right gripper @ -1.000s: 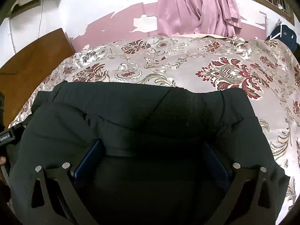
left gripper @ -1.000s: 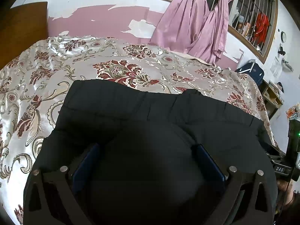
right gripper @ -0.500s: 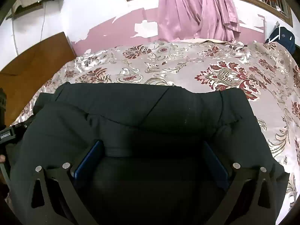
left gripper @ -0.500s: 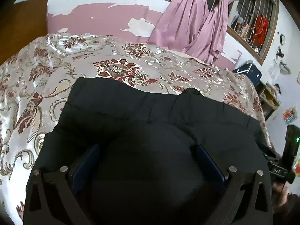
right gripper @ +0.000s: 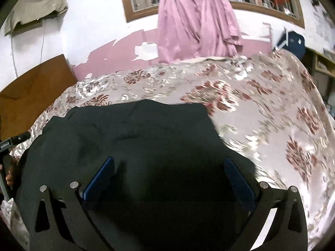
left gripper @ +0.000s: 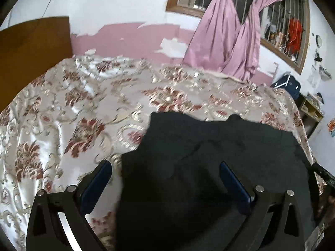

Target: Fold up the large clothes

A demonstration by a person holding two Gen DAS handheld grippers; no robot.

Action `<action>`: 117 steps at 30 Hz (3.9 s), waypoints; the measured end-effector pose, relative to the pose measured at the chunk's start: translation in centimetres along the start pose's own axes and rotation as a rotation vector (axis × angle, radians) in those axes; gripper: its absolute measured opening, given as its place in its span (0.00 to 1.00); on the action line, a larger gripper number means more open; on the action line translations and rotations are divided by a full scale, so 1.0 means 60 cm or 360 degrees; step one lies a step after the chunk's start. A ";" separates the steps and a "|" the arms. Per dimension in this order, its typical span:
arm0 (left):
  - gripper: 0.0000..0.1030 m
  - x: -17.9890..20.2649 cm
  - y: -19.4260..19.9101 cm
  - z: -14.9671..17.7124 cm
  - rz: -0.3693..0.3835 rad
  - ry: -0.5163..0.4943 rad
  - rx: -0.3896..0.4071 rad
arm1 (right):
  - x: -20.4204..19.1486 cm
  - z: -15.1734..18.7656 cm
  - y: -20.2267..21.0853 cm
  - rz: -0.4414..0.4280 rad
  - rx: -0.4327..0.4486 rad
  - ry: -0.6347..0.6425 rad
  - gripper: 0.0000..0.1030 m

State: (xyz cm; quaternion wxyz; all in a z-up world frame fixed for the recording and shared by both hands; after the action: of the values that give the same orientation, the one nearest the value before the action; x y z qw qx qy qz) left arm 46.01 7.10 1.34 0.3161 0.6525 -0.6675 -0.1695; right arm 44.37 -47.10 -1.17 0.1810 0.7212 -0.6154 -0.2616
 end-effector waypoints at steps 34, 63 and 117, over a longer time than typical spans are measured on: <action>1.00 -0.088 -0.099 0.076 0.0474 0.0351 -0.0446 | 0.122 0.109 -0.065 -0.0576 -0.0168 -0.0446 0.99; 0.17 0.019 0.030 0.041 0.0243 0.0043 -0.0473 | 0.022 0.066 -0.045 -0.0381 -0.0452 -0.0471 0.25; 0.95 0.007 0.309 0.149 -0.0307 -0.0033 0.0185 | -0.101 0.067 0.185 -0.0053 -0.0002 -0.0211 0.99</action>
State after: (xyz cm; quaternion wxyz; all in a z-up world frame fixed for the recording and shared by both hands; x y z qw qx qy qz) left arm 26.09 6.72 6.61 0.2529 0.7291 -0.6137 -0.1668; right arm 32.51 -42.89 3.03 0.1361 0.7122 -0.6139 -0.3122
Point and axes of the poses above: each gripper's, at about its wrist camera, not at the fingertips, and y roughly against the way its jaws point, x to its right, z to its underside, the point moved 1 cm from there along -y, roughly the way its jaws point, and after that the axes turned 3 degrees about y, right-handed, at the moved point
